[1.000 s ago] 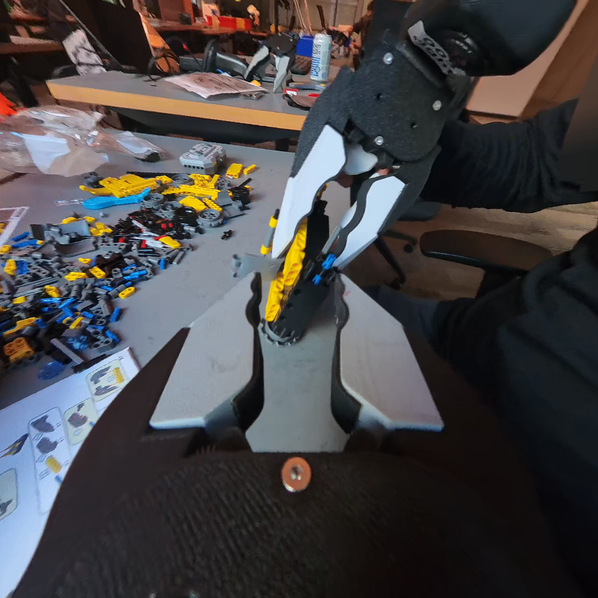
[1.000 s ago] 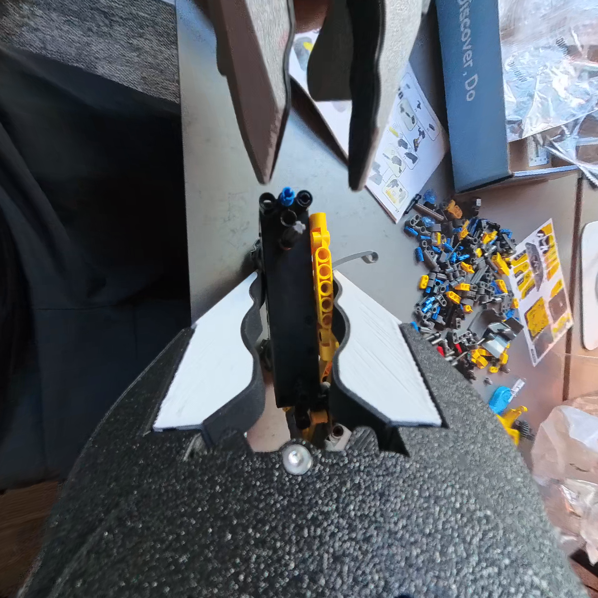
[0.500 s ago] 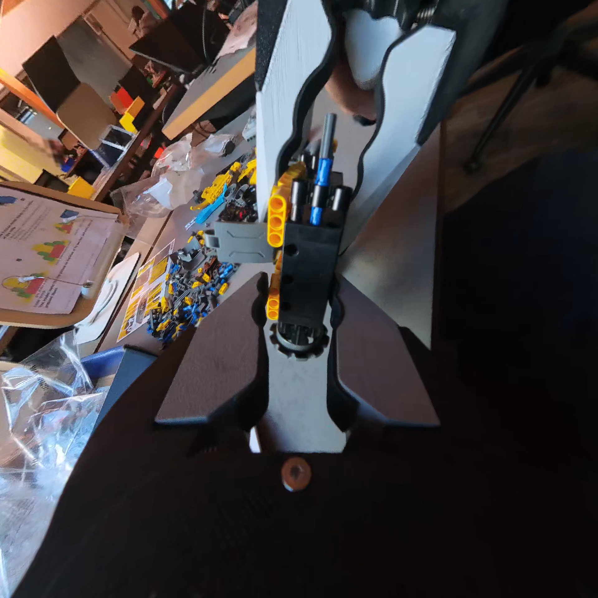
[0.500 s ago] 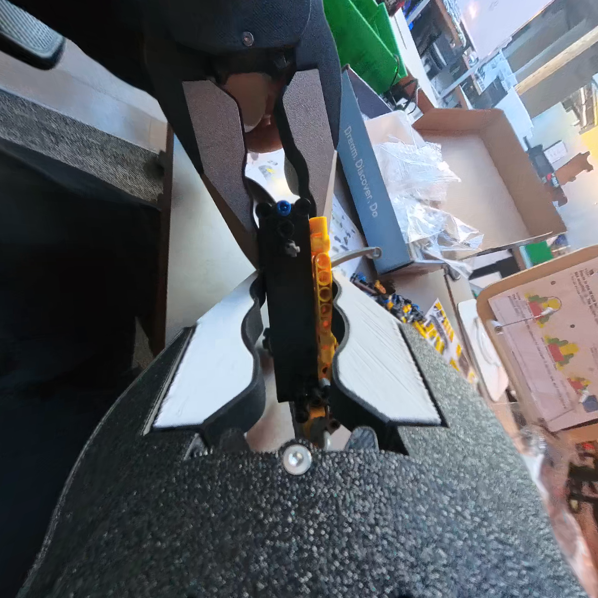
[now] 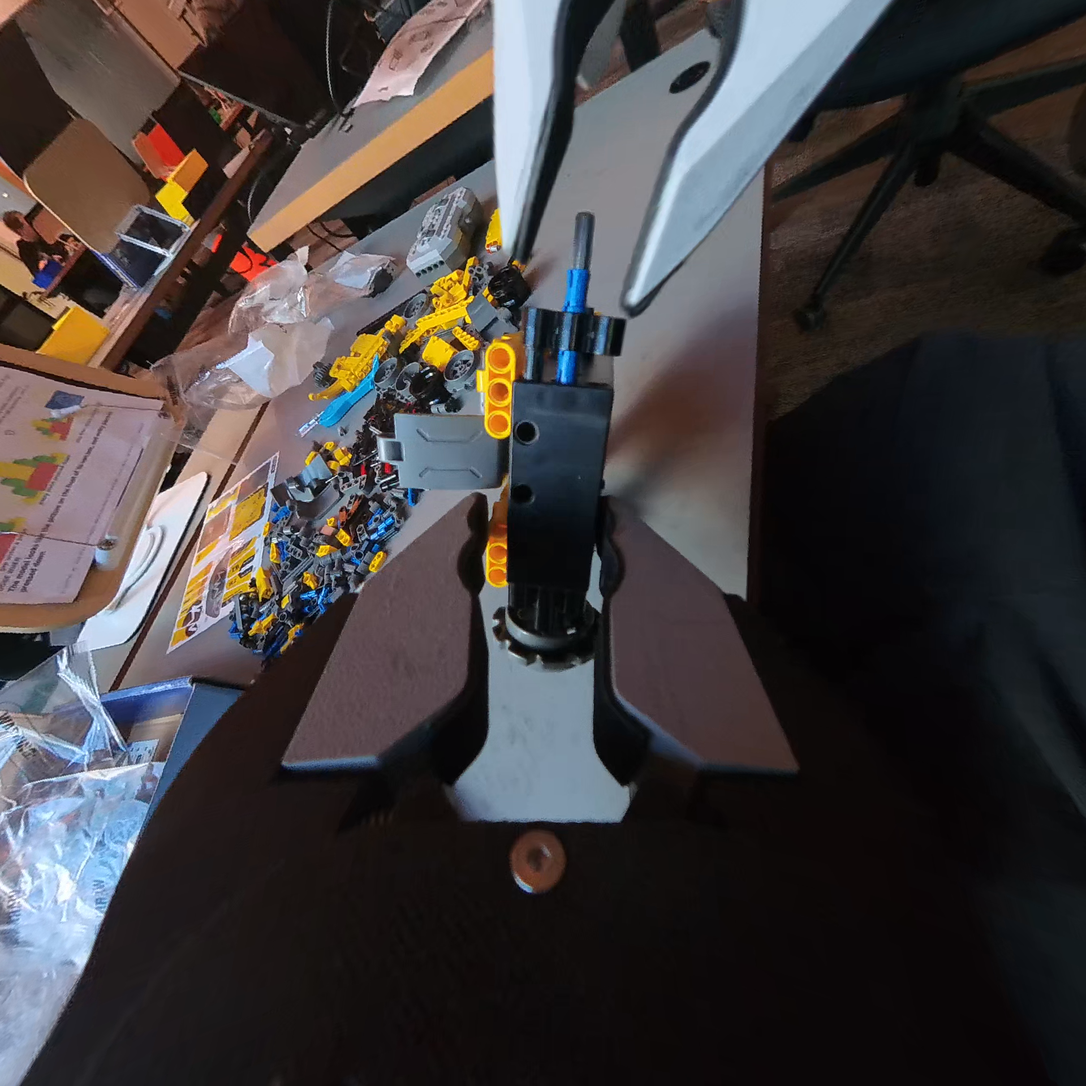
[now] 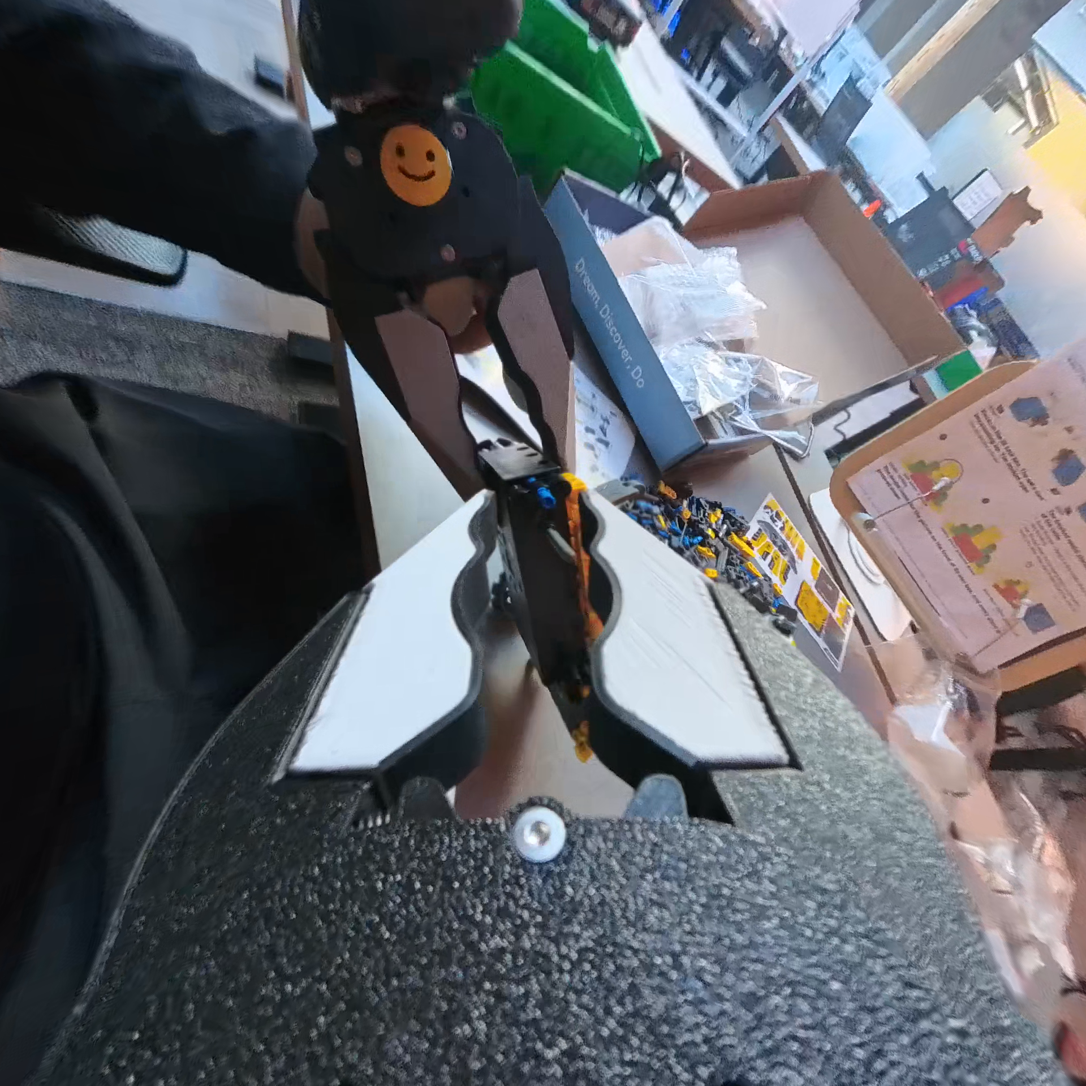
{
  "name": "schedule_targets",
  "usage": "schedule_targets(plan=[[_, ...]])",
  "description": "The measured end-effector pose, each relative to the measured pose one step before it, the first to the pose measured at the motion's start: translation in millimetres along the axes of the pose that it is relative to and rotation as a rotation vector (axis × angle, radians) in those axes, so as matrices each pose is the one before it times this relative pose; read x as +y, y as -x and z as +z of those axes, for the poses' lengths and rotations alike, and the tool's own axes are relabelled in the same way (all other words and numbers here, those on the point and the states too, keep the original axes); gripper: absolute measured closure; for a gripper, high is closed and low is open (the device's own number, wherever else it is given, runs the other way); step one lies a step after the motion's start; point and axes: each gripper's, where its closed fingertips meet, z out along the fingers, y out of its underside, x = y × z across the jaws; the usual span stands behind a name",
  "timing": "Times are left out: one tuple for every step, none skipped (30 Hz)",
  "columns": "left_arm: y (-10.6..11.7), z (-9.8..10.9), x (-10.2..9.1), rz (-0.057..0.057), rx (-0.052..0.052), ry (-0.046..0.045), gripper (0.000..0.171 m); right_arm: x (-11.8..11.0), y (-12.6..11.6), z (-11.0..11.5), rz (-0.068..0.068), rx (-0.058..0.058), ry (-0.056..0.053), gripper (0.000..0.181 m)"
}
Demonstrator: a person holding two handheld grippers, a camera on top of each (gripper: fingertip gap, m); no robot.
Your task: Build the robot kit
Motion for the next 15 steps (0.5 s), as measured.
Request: schedule_targets(plan=[[-0.65,0.33,0.68,0.0028,0.0008,0.00282,0.137,5.74,-2.54,3.67,-0.0208,0.0026,0.0398,0.157],[-0.68,-0.21,0.69,0.0062,0.0008,0.00573,0.138,6.04,-0.43,3.59,-0.0163,-0.0093,0.0362,0.157],[-0.43,-0.3,0.42,0.0065,-0.0007,0.00517,0.138,3.96,3.03,2.77,-0.0113,-0.028,0.0248,0.16],[-0.5,-0.22,0.16,0.0055,-0.0005,0.00291,0.138,1.16,2.88,1.9,-0.0102,-0.0228,0.0104,0.164],[-0.77,0.05,0.12,0.0073,0.0006,0.00311,0.138,-0.14,1.94,1.32,-0.0136,-0.0134,0.0055,0.164],[-0.27,0.16,0.05,0.0066,-0.0001,0.00277,0.138,0.21,1.71,1.21,-0.0183,-0.0116,0.0115,0.164],[0.01,0.36,-0.31,0.0015,-0.0003,0.00152,0.138,0.6,0.44,1.08,-0.02,-0.006,0.0166,0.166],[0.11,0.36,-0.28,-0.0016,0.0016,0.00164,0.138,0.44,-0.35,0.86,-0.0163,-0.0035,0.0155,0.168],[0.45,0.51,0.03,-0.0011,0.0007,0.00302,0.138,0.05,-0.25,0.66,-0.0101,-0.0063,0.0123,0.168],[0.7,0.36,-0.36,-0.0022,0.0003,-0.00108,0.138,-0.21,-0.25,-0.01,-0.0044,-0.0071,0.0094,0.168],[0.42,0.29,-0.29,-0.0045,0.0021,-0.00023,0.138,-0.27,-0.48,-0.67,0.0003,-0.0058,0.0055,0.168],[0.46,0.15,-0.39,-0.0019,0.0012,-0.00159,0.138,-0.69,-0.46,-1.38,0.004,-0.0044,0.0002,0.168],[0.16,0.23,-0.4,0.0008,0.0008,-0.00278,0.138,-0.85,-0.72,-1.8,0.006,-0.0025,-0.0034,0.167],[0.09,0.21,-0.21,0.0007,0.0002,-0.00132,0.138,-0.82,-0.75,-1.87,0.0046,-0.0022,-0.0049,0.166],[-0.05,0.21,-0.06,0.0006,0.0001,-0.00013,0.138,-1.02,-0.8,-1.75,0.002,-0.0004,-0.0052,0.166]])
